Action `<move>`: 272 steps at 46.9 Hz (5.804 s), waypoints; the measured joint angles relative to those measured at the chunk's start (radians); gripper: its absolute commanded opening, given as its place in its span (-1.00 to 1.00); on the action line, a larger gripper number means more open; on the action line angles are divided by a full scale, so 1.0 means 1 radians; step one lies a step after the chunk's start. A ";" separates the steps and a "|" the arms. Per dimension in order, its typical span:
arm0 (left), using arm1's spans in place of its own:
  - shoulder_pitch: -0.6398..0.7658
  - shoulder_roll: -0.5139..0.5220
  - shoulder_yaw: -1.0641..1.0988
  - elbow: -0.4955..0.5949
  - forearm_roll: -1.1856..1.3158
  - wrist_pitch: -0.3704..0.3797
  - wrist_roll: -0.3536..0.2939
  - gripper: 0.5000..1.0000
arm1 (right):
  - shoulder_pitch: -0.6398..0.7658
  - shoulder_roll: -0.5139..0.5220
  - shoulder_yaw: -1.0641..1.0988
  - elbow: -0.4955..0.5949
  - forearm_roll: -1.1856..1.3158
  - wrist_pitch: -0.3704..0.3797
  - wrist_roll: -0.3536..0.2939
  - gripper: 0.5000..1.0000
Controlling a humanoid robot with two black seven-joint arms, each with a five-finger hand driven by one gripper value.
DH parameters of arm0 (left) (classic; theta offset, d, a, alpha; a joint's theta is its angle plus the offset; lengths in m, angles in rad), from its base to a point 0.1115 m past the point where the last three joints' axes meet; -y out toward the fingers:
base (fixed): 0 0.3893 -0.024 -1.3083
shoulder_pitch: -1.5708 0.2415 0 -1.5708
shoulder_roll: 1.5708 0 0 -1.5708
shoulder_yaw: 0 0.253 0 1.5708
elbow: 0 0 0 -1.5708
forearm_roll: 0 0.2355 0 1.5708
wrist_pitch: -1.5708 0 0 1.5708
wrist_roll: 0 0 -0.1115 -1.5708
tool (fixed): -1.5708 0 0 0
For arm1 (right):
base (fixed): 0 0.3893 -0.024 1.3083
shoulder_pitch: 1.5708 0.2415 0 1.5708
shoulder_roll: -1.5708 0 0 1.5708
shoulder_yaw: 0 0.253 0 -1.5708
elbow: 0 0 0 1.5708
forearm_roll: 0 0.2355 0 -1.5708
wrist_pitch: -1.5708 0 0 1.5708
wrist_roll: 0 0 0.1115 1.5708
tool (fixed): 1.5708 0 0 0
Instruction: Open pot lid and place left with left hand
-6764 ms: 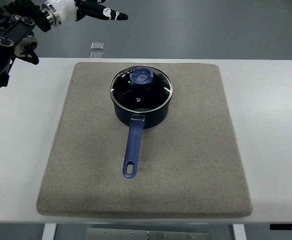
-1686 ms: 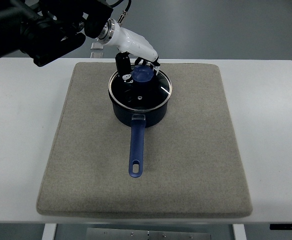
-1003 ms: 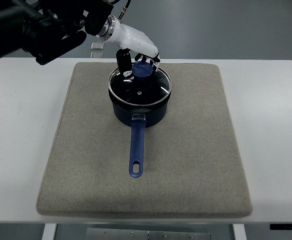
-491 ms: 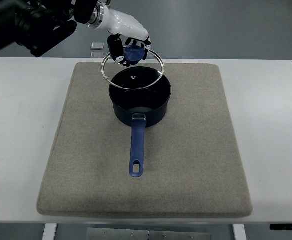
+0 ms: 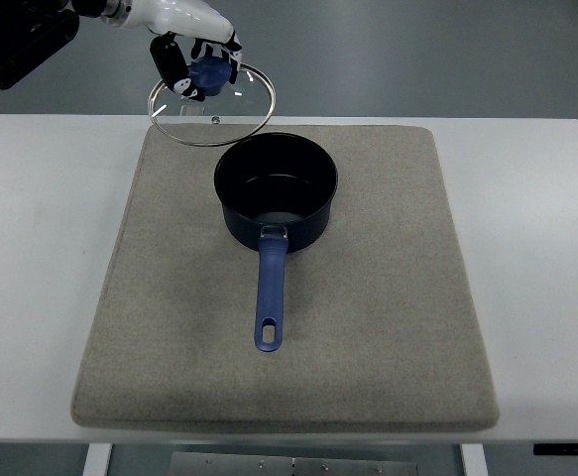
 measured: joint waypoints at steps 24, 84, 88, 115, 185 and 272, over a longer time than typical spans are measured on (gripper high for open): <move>0.014 0.163 -0.001 -0.134 -0.022 0.007 0.000 -1.00 | 0.000 0.000 0.000 0.000 0.000 0.000 0.000 0.67; 0.070 0.307 0.077 -0.384 0.124 0.117 0.000 -1.00 | 0.000 0.000 0.000 0.000 0.000 0.000 0.000 0.67; 0.098 0.307 0.077 -0.385 0.126 0.140 0.000 -1.00 | 0.000 0.000 0.000 0.000 0.000 0.000 0.000 0.67; 0.187 0.260 0.071 -0.346 0.119 0.233 0.000 -1.00 | 0.000 0.000 0.000 0.000 0.000 0.000 0.000 0.67; 0.238 0.223 0.070 -0.336 0.112 0.288 0.000 -0.50 | 0.000 0.000 0.000 0.000 0.000 0.000 0.001 0.67; 0.354 0.062 -0.390 0.062 -0.902 0.370 0.000 0.90 | 0.000 0.000 0.000 0.000 0.000 0.000 0.000 0.67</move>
